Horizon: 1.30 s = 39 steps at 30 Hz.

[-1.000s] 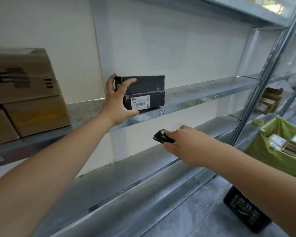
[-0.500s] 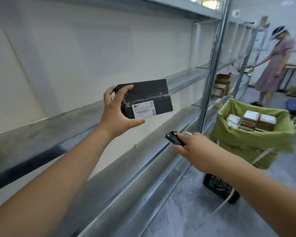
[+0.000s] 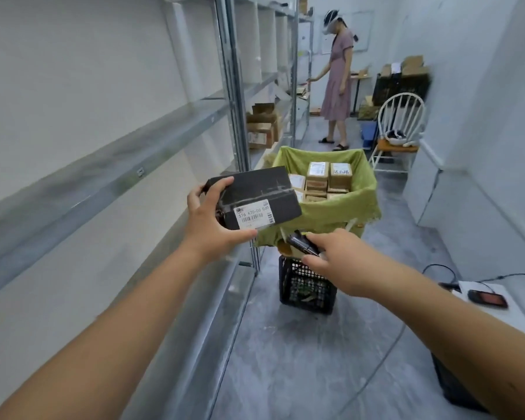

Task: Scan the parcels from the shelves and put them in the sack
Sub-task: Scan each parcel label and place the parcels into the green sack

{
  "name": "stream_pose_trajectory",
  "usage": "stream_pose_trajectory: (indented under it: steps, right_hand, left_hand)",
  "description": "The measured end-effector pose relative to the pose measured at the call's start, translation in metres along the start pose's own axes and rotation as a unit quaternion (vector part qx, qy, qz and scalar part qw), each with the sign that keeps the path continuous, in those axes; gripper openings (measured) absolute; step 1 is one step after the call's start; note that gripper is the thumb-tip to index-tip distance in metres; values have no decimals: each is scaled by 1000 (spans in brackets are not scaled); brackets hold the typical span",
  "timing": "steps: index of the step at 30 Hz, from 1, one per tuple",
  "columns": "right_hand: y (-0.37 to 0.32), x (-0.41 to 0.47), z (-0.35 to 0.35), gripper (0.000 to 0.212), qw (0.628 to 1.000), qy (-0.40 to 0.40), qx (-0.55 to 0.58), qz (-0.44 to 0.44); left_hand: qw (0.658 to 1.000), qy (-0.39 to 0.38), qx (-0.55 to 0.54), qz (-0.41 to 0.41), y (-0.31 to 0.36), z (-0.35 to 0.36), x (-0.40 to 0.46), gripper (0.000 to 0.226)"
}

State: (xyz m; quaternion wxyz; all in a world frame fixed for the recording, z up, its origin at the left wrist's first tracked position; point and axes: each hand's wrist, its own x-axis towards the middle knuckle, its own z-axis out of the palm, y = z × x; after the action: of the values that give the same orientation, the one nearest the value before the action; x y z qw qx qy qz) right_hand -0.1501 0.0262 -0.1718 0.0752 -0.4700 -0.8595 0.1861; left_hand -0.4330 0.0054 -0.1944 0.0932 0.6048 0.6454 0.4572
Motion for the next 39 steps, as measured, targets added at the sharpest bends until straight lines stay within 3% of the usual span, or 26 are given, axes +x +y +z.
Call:
stream_pose_trajectory:
  steps: [11, 19, 31, 39]
  right_hand:
    - [114, 95, -23, 43, 996, -2, 38, 75]
    - [159, 170, -23, 40, 993, -8, 46, 109]
    - [216, 374, -11, 19, 975, -24, 67, 213]
    - [245, 472, -11, 29, 958, -22, 90, 272]
  left_hand:
    - [993, -74, -38, -89, -40, 154, 99, 103]
    - [983, -109, -70, -127, -74, 225, 160, 101]
    - [964, -167, -120, -168, -179, 319, 353, 108]
    - [953, -164, -151, -207, -215, 365, 453, 103]
